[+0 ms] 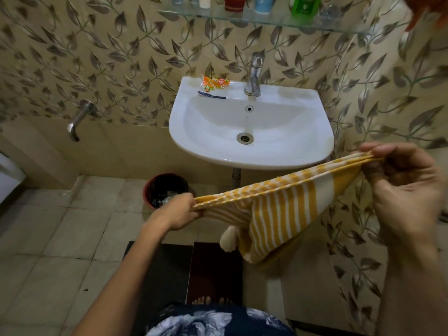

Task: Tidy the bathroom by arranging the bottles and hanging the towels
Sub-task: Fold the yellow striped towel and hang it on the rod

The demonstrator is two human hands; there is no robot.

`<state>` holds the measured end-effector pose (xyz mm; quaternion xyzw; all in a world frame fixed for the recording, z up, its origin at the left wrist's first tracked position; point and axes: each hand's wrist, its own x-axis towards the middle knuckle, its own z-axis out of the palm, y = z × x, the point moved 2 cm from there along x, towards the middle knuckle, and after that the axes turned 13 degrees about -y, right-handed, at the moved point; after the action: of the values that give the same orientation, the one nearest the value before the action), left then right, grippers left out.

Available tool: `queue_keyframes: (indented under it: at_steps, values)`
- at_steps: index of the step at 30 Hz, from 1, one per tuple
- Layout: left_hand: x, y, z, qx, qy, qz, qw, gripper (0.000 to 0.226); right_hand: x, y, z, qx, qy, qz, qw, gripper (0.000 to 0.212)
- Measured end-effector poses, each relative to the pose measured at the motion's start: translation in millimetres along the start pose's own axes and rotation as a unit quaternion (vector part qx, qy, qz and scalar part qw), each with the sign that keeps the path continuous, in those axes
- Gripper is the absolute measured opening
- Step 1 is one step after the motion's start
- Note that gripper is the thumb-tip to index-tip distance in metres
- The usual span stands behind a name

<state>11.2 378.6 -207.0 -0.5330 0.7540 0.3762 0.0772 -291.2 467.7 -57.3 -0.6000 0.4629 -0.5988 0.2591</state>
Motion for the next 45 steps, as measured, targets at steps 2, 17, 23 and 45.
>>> queue_keyframes:
  at_steps: [2, 17, 23, 45]
  values:
    - [-7.0, -7.8, -15.9, -0.033, 0.047, 0.001, 0.998, 0.026, 3.1, 7.0, -10.0, -0.041, 0.017, 0.019, 0.999, 0.043]
    - [-84.7, 19.3, -91.0, -0.04, 0.354, -0.163, 0.92, 0.081, 7.6, 52.1, -3.1, -0.072, -0.031, 0.061, 0.995, 0.051]
    - [-72.5, -9.0, -76.7, 0.003, 0.251, -0.232, 0.94, 0.088, 6.3, 40.0, 14.6, -0.09, -0.069, 0.056, 0.992, 0.062]
    - [-56.6, 58.7, -28.1, 0.058, 0.135, 0.283, 0.948, 0.054, 48.4, 12.1, 26.6, -0.17, -0.125, 0.061, 0.976, 0.054]
